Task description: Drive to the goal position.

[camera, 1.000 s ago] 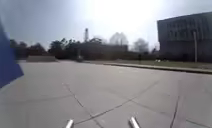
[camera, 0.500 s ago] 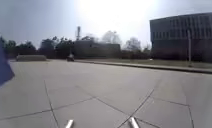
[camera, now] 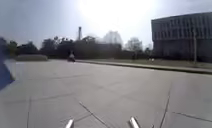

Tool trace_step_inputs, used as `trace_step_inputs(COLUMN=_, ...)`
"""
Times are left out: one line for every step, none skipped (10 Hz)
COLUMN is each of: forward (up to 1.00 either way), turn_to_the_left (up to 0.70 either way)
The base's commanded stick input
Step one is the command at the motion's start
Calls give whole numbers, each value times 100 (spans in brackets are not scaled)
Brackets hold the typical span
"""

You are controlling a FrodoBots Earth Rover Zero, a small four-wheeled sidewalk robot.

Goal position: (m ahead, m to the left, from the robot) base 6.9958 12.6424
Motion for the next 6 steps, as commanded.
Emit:
trace_step_inputs(forward=100, turn_to_the_left=-27)
trace_step_inputs(forward=100, turn_to_the_left=-13)
trace_step_inputs(forward=100, turn_to_the_left=0)
trace_step_inputs(forward=100, turn_to_the_left=0)
trace_step_inputs(forward=100, turn_to_the_left=0)
trace_step_inputs(forward=100, turn_to_the_left=0)
